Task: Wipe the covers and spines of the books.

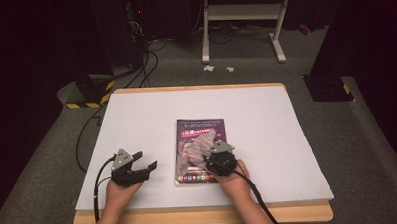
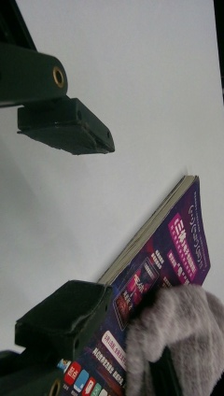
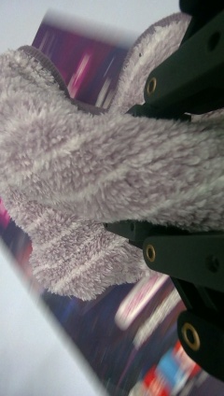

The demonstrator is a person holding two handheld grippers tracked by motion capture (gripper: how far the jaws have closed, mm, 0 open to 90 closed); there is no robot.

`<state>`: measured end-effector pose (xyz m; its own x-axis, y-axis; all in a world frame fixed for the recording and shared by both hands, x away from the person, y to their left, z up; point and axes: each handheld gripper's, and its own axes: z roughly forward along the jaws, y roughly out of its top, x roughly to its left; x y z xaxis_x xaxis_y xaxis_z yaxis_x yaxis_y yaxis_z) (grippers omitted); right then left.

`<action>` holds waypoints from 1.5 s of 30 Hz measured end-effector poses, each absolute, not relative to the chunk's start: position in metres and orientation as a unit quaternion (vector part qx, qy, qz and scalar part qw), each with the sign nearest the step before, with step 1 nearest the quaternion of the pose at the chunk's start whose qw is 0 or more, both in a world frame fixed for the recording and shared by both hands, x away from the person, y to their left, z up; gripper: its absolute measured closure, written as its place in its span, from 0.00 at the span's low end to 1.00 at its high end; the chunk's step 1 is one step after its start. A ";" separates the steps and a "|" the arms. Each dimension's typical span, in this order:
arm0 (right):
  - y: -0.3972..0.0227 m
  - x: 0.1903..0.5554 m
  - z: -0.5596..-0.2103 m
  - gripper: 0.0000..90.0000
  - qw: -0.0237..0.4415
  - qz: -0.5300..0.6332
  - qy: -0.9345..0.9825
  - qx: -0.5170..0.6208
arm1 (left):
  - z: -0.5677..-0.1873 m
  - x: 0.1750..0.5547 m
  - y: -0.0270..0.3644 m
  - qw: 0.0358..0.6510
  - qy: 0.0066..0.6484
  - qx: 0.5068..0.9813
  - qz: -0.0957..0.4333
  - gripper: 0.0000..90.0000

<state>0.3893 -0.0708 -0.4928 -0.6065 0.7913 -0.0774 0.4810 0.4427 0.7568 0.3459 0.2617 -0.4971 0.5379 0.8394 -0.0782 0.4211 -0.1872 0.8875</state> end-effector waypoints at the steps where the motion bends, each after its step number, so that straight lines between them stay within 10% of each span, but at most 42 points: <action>1: -0.082 0.389 -0.493 0.68 0.220 0.357 0.816 0.398 | -0.497 0.346 0.261 0.473 0.427 0.738 0.220 0.29; 11: -0.114 0.389 -0.493 0.68 0.236 0.348 0.795 0.437 | -0.498 0.345 0.260 0.471 0.428 0.739 0.220 0.29; 29: 0.019 0.395 -0.493 0.68 0.182 0.373 0.848 0.329 | -0.497 0.345 0.265 0.477 0.428 0.736 0.219 0.29; 45: -0.103 0.411 -0.490 0.68 0.230 0.345 0.796 0.440 | -0.499 0.346 0.262 0.475 0.428 0.738 0.215 0.29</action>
